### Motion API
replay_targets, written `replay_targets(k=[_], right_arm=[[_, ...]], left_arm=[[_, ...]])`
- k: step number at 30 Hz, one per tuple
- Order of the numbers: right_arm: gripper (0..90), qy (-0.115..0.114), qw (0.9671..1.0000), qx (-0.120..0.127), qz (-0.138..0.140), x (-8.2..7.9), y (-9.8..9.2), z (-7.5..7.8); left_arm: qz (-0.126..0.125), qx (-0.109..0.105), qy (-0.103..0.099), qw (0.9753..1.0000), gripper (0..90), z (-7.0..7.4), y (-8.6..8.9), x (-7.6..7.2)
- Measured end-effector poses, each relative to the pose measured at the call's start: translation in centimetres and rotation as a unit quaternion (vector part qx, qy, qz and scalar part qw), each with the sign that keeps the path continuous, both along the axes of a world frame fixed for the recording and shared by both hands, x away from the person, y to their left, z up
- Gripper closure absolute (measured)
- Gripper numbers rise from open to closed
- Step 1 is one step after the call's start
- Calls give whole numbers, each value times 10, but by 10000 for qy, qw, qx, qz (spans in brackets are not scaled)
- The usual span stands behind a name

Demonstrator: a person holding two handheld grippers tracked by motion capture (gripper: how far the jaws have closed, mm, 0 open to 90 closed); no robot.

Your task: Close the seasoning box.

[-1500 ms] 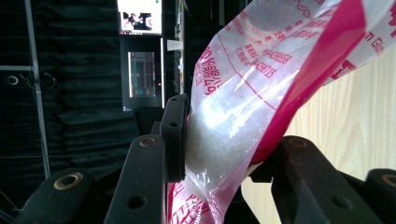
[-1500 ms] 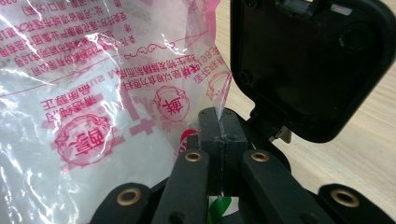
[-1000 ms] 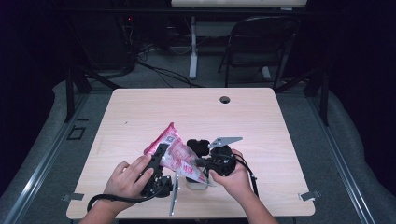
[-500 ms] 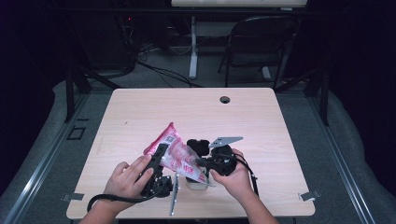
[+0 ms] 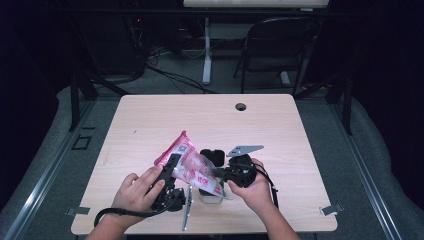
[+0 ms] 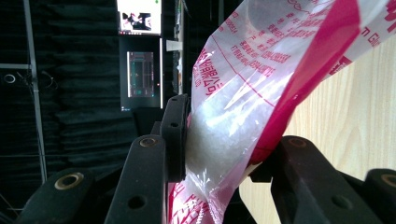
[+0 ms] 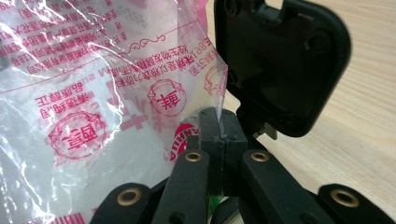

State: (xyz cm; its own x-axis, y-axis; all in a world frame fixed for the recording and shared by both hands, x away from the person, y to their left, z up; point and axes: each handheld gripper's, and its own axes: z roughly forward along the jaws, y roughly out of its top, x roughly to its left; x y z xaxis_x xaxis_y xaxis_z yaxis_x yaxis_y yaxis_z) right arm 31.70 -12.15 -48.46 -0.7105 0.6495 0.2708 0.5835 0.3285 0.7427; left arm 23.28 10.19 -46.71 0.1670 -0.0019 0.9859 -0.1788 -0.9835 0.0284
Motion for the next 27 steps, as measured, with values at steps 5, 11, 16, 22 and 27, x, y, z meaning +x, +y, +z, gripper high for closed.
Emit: replay_targets(k=[5, 11, 16, 22, 27], right_arm=[[900, -6, 10000, -44, 5, 0, 1, -1], [900, 3, 10000, -61, 6, 2, 0, -2], [900, -2, 10000, -43, -25, 2, 1, -2], [900, -6, 10000, -56, -38, 2, 2, -3], [900, -18, 10000, -80, -34, 3, 1, -3]], left_arm=[[-6, 16, 8, 10000, 663, -1, 0, 0], [-3, 32, 1, 10000, 664, -1, -1, 0], [10, 19, 23, 10000, 664, -2, -1, 0], [-1, 21, 22, 10000, 664, -2, -1, 0], [-14, 16, 26, 10000, 665, -2, -2, 1]])
